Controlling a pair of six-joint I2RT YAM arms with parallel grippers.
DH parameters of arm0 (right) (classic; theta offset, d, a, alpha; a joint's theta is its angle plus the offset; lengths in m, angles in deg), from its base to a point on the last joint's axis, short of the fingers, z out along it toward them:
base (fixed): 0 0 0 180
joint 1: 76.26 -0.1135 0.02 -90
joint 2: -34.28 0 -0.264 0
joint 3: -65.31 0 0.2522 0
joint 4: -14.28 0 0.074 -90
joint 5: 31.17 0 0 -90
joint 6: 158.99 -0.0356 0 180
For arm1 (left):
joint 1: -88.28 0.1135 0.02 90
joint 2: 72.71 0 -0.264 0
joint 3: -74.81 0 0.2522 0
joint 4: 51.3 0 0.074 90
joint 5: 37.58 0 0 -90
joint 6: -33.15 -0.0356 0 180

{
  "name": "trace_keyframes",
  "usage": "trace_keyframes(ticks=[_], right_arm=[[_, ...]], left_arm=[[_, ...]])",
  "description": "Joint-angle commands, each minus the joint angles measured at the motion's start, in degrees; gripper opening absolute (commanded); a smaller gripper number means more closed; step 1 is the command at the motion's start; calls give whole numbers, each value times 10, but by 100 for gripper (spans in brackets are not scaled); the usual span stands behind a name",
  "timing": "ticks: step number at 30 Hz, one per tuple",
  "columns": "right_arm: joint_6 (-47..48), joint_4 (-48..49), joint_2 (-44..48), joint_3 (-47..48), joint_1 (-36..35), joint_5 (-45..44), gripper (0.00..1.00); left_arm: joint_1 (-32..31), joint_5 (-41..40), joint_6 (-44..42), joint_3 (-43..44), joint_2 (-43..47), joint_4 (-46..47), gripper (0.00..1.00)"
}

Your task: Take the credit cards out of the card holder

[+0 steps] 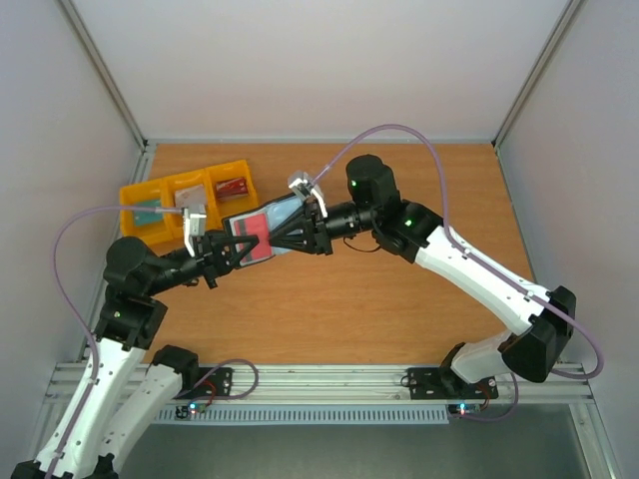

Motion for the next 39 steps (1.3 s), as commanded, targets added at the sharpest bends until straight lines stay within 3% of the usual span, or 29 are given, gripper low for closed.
trace_keyframes(ticks=[1, 8, 14, 16, 20, 24, 28, 30, 32, 34, 39], right_arm=[[8, 0, 2, 12, -8, -3, 18], [23, 8, -9, 25, -19, 15, 21], [25, 22, -29, 51, -38, 59, 6], [34, 16, -19, 49, -38, 59, 6], [116, -99, 21, 65, -19, -26, 11], [130, -175, 88, 58, 65, -148, 10], [135, -238, 85, 67, 99, -192, 28], [138, -233, 88, 63, 100, -151, 56], [128, -187, 97, 38, 100, -87, 96], [113, -153, 88, 34, 99, -32, 99], [100, -124, 38, 37, 97, 0, 99]], left_arm=[[-2, 92, 36, -9, -6, 139, 0], [-7, 104, 24, -9, -5, 142, 0], [-7, 66, 19, -22, -5, 128, 0], [-7, 59, 9, -22, -2, 110, 0], [-7, 39, -15, -20, 12, 69, 0], [-7, 6, -45, -17, 19, 11, 0], [-7, -9, -71, -20, 20, -1, 0], [-7, -10, -73, -17, 19, -5, 0], [-8, -9, -80, -13, 19, -15, 0], [-7, -5, -85, -12, 20, -17, 0], [-7, 18, -73, -17, 23, 7, 0]])
